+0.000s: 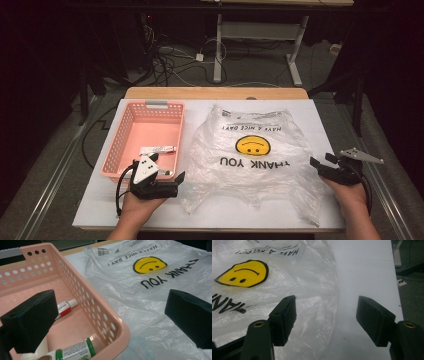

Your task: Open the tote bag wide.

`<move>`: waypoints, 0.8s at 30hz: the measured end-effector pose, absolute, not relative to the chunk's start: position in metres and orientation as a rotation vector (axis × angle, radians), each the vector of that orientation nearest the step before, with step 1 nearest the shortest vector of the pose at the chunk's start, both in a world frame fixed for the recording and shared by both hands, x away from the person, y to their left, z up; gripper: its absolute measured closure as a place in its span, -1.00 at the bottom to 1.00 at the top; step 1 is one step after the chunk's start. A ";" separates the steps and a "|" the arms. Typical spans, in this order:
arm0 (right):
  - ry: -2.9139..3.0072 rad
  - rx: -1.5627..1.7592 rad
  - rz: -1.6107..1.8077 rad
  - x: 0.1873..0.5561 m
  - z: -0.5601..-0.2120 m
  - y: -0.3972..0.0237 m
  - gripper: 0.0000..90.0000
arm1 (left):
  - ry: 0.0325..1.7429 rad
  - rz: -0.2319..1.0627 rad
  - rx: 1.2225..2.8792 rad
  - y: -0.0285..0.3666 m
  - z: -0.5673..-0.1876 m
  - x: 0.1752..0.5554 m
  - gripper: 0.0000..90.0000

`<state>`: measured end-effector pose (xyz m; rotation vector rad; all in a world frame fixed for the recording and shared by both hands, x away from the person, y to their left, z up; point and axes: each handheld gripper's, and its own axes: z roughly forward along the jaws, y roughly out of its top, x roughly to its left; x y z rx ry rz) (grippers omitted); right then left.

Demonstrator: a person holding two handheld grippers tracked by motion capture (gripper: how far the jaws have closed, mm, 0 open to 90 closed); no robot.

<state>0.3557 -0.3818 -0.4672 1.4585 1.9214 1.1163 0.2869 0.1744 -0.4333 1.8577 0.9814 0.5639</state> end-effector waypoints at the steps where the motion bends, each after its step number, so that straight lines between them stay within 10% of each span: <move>1: 1.929 1.470 1.117 0.359 -0.468 -0.383 -0.21 | 0.981 0.564 1.858 0.174 -0.433 0.287 -1.00; 17: 2.109 1.425 0.919 0.379 -0.474 -0.366 0.37 | 0.978 0.567 1.897 0.165 -0.433 0.285 -1.00; 24: 2.121 1.425 0.941 0.377 -0.474 -0.367 1.00 | 1.040 0.587 1.906 0.169 -0.432 0.287 -1.00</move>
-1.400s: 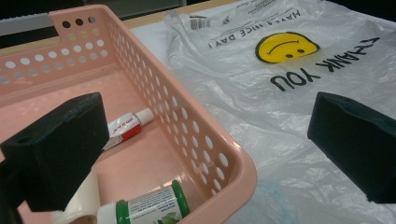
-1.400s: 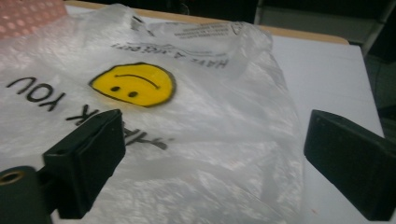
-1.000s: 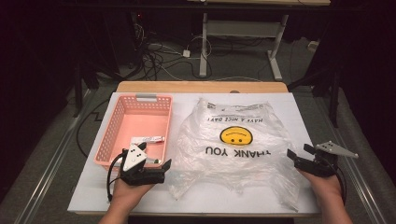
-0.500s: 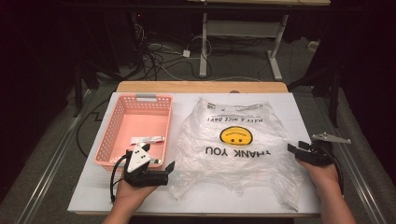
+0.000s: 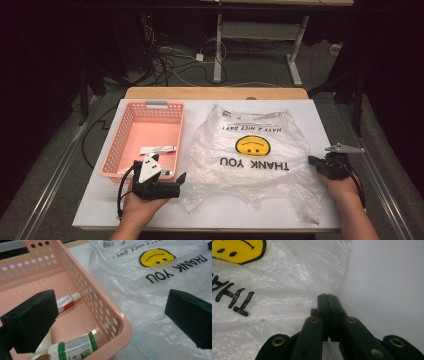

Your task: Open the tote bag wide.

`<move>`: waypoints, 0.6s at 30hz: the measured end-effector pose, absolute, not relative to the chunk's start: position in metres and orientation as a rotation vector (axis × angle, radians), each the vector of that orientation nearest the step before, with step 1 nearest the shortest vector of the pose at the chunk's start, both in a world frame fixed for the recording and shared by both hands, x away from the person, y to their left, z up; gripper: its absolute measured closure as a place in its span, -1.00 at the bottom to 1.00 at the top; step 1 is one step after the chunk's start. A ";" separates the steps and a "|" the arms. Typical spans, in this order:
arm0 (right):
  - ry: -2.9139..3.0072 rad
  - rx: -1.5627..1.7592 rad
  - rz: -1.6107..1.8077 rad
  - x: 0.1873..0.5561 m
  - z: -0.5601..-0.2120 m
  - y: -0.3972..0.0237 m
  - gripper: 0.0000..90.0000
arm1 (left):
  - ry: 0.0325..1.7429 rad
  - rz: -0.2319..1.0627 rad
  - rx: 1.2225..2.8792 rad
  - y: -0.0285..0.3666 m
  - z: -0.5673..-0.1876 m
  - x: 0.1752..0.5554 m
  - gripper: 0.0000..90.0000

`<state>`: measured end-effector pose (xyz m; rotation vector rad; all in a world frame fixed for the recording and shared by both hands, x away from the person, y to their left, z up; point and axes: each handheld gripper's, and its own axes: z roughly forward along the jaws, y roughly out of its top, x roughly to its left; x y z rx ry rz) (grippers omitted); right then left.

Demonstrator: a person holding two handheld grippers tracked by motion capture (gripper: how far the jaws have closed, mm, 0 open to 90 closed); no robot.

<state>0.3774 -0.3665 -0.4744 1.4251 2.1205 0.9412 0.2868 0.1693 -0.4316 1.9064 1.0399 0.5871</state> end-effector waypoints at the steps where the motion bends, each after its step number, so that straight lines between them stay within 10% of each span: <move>1: 2.112 1.427 0.946 0.377 -0.474 -0.367 1.00 | 1.049 0.583 1.903 0.171 -0.431 0.287 -1.00; 18: 1.817 1.568 0.972 0.340 -0.464 -0.430 1.00 | 1.015 0.542 1.897 0.171 -0.427 0.289 -1.00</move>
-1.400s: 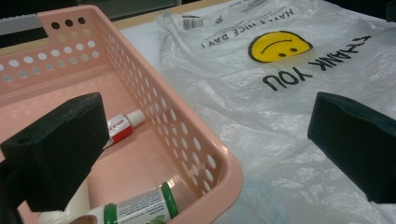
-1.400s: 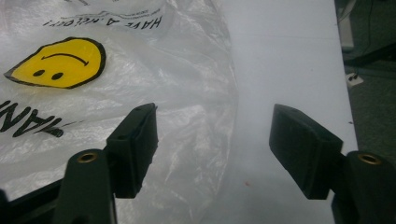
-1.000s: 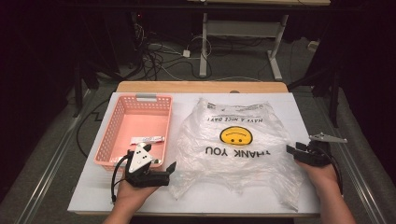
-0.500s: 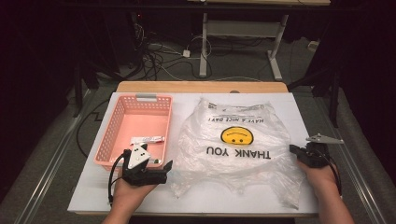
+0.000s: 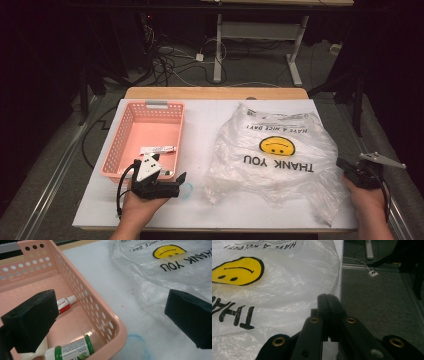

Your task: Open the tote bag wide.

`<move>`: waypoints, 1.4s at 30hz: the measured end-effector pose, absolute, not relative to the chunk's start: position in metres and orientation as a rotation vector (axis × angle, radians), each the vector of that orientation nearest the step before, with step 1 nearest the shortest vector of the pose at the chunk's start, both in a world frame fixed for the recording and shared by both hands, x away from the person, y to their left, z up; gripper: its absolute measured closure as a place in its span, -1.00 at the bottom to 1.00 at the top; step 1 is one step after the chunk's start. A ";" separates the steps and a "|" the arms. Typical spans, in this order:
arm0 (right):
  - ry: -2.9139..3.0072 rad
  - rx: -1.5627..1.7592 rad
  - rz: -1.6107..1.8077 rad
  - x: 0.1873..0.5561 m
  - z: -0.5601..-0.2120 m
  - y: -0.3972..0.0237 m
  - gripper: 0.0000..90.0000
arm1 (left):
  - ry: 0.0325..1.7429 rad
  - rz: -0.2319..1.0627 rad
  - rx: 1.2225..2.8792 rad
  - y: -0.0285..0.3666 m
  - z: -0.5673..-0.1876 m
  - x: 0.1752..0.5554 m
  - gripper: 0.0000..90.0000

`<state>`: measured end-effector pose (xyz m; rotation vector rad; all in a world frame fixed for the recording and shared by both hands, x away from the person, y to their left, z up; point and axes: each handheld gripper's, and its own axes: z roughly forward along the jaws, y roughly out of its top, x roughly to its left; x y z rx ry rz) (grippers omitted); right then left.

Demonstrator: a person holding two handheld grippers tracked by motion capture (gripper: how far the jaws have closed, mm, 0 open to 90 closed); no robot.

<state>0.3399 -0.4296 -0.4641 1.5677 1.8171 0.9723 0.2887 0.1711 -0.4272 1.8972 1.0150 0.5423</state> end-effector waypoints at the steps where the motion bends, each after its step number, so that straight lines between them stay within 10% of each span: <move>1: 1.804 1.577 0.970 0.338 -0.464 -0.433 1.00 | 1.015 0.537 1.891 0.171 -0.427 0.289 -1.00; 6: 1.761 1.618 0.955 0.325 -0.467 -0.448 1.00 | 1.008 0.505 1.862 0.174 -0.426 0.290 -1.00; 11: 1.761 1.559 1.036 0.312 -0.453 -0.443 0.39 | 0.991 0.503 1.840 0.179 -0.422 0.289 -1.00; 29: 2.078 1.372 0.977 0.234 -0.458 -0.358 -0.52 | 0.924 0.498 1.884 0.177 -0.425 0.282 -1.00; 32: 2.148 1.358 0.855 0.236 -0.472 -0.353 -0.45 | 0.927 0.480 1.885 0.178 -0.423 0.282 -1.00; 42: 2.126 1.335 0.832 0.239 -0.474 -0.360 0.84 | 0.939 0.468 1.884 0.179 -0.428 0.285 -1.00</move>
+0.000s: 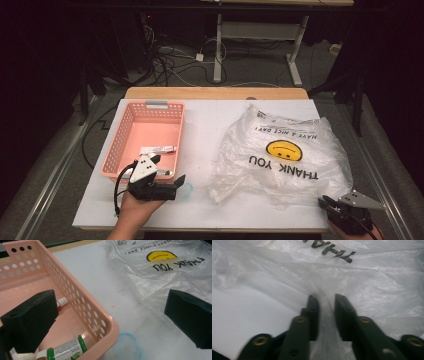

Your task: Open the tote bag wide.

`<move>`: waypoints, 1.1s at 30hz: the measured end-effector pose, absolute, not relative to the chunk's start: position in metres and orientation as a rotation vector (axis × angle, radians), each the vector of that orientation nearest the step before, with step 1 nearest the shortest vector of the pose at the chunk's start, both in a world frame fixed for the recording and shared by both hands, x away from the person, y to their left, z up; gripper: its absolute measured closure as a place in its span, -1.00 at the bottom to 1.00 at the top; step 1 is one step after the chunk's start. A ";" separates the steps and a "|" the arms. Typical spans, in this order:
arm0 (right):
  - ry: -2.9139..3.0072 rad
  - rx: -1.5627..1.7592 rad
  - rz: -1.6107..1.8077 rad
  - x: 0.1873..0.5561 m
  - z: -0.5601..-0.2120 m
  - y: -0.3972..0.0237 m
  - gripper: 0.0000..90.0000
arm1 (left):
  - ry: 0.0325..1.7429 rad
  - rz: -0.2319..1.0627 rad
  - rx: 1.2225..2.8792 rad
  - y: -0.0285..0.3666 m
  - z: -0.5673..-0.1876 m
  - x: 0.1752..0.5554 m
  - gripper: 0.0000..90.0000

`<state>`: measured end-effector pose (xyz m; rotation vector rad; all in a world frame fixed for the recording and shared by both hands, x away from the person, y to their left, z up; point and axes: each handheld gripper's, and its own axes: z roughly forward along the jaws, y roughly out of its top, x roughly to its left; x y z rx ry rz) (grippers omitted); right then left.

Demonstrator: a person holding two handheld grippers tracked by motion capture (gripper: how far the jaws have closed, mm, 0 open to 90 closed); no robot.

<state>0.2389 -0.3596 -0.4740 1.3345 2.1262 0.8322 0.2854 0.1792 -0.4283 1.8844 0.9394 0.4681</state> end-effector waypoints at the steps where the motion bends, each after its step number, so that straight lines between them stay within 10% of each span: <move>1: 2.126 1.335 0.832 0.239 -0.474 -0.360 0.84 | 0.938 0.469 1.884 0.179 -0.428 0.285 -1.00; 19: 2.240 1.083 0.946 0.233 -0.460 -0.278 1.00 | 0.905 0.460 1.859 0.182 -0.425 0.285 -0.99; 26: 2.275 0.954 1.160 0.222 -0.442 -0.250 0.18 | 0.904 0.451 1.863 0.183 -0.427 0.286 -0.99; 33: 2.114 1.015 1.256 0.232 -0.410 -0.286 0.14 | 0.908 0.470 1.861 0.185 -0.427 0.285 -0.99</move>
